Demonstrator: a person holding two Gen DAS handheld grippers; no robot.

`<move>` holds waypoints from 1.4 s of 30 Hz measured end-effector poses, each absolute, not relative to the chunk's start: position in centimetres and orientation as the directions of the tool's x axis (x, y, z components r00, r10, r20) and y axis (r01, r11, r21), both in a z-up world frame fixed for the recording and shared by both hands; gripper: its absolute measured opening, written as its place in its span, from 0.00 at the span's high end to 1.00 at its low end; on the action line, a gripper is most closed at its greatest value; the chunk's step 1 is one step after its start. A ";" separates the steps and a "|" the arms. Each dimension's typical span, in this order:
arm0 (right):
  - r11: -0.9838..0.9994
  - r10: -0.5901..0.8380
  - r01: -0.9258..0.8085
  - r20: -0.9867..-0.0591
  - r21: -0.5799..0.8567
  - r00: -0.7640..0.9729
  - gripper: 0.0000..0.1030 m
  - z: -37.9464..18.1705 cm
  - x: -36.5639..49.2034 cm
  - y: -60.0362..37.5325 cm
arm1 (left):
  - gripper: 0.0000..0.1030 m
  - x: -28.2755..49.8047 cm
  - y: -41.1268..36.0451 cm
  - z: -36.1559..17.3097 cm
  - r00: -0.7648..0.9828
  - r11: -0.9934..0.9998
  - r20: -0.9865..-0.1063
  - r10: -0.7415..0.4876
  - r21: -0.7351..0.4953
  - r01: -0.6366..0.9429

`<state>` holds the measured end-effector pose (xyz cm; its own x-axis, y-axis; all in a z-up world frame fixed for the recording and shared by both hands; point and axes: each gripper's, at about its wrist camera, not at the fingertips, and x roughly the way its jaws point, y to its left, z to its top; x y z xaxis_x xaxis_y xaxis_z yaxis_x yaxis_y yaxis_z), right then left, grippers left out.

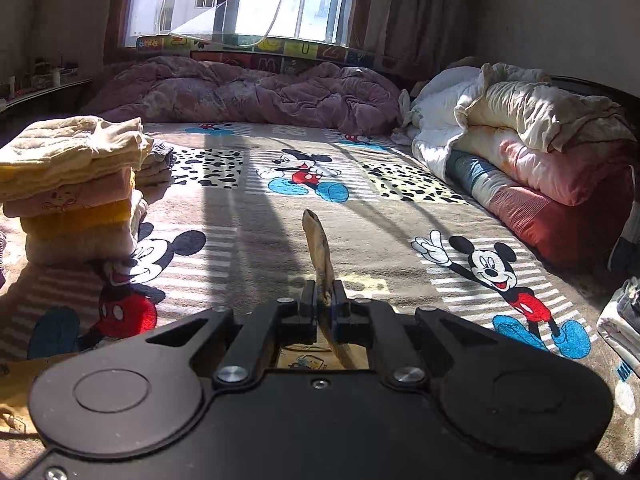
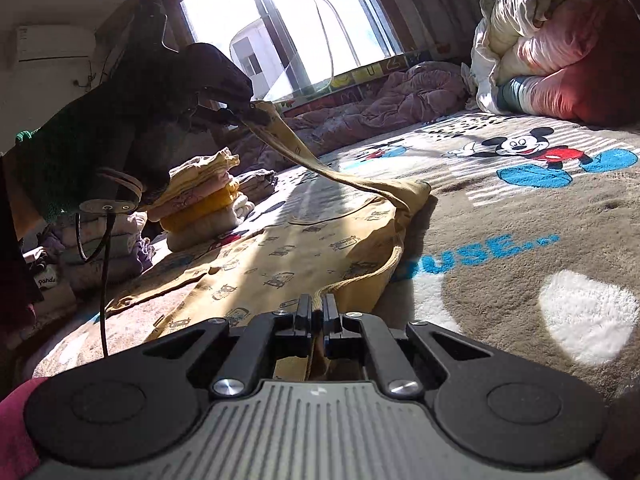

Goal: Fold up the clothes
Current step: 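Lift the sleeve with the left gripper and lay it across the shirt body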

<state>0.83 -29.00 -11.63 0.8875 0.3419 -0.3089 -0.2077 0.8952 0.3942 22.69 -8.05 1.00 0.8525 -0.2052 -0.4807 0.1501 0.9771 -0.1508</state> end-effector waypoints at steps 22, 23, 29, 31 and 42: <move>0.932 0.362 -0.335 -0.397 0.137 0.844 0.94 -11.8 1.0 -23.3 | 0.95 21.6 4.2 -4.7 0.919 0.903 -0.328 -0.220 -0.426 0.064; 0.931 0.362 -0.344 -0.407 0.119 0.839 0.94 -12.0 1.1 -22.9 | 0.95 21.7 4.4 -5.0 0.915 0.901 -0.338 -0.222 -0.430 0.060; 0.921 0.366 -0.386 -0.437 0.046 0.821 0.94 -12.3 1.2 -20.8 | 0.95 22.4 5.5 -6.6 0.892 0.890 -0.390 -0.230 -0.454 0.031; 0.922 0.359 -0.385 -0.441 0.034 0.822 0.94 -12.3 1.2 -20.5 | 0.95 22.3 5.7 -6.5 0.894 0.891 -0.388 -0.225 -0.454 0.027; 0.897 0.361 -0.440 -0.500 -0.046 0.787 0.73 -12.3 -0.2 -19.4 | 0.95 22.4 6.9 -7.6 0.879 0.882 -0.432 -0.202 -0.471 -0.029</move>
